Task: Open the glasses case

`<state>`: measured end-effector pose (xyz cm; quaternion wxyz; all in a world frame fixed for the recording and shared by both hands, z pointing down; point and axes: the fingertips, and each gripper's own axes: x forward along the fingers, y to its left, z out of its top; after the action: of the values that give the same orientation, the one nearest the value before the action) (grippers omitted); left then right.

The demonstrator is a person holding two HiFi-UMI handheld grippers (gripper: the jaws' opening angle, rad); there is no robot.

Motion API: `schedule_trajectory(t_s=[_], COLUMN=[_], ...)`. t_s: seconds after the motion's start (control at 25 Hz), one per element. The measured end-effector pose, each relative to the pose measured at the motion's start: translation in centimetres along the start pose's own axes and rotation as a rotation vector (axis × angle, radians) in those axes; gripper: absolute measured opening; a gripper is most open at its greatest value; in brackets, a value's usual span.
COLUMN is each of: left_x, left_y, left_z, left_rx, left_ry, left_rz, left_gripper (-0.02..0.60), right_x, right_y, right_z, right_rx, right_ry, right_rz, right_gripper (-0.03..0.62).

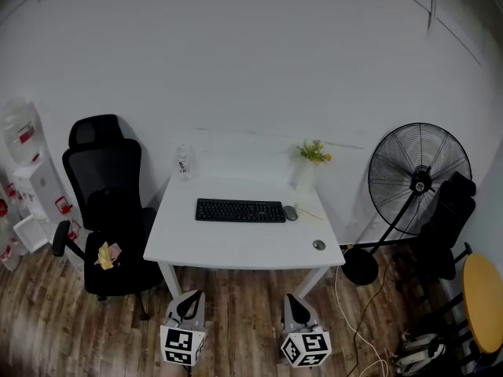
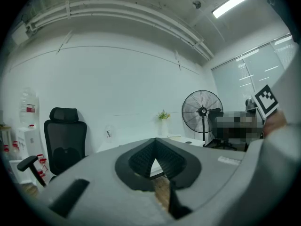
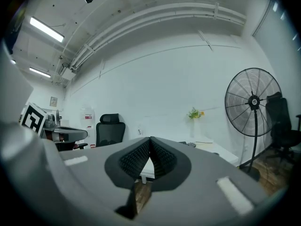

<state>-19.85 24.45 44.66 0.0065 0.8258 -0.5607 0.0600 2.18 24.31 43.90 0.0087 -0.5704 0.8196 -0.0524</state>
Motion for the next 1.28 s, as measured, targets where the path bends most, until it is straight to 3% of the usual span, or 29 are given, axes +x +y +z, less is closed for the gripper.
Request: schedule_trajectory(t_s=[0.32, 0.88, 1.28], left_x=[0.0, 0.4, 1.3], left_y=[0.2, 2.0, 3.0], left_z=[-0.5, -1.1, -1.0], left_rx=[-0.009, -0.027, -0.021], left_ry=[0.011, 0.011, -0.011], left_rz=[-0.008, -0.022, -0.034], left_gripper=[0.008, 0.008, 0.008], right_x=[0.2, 0.9, 1.8], right_y=[0.3, 1.5, 1.1], right_z=[0.0, -0.4, -0.8], right_rx=[-0.002, 0.032, 0.033], right_ry=[-0.007, -0.016, -0.019], right_rz=[-0.010, -0.002, -0.008], right_gripper=[0.009, 0.141, 0.170])
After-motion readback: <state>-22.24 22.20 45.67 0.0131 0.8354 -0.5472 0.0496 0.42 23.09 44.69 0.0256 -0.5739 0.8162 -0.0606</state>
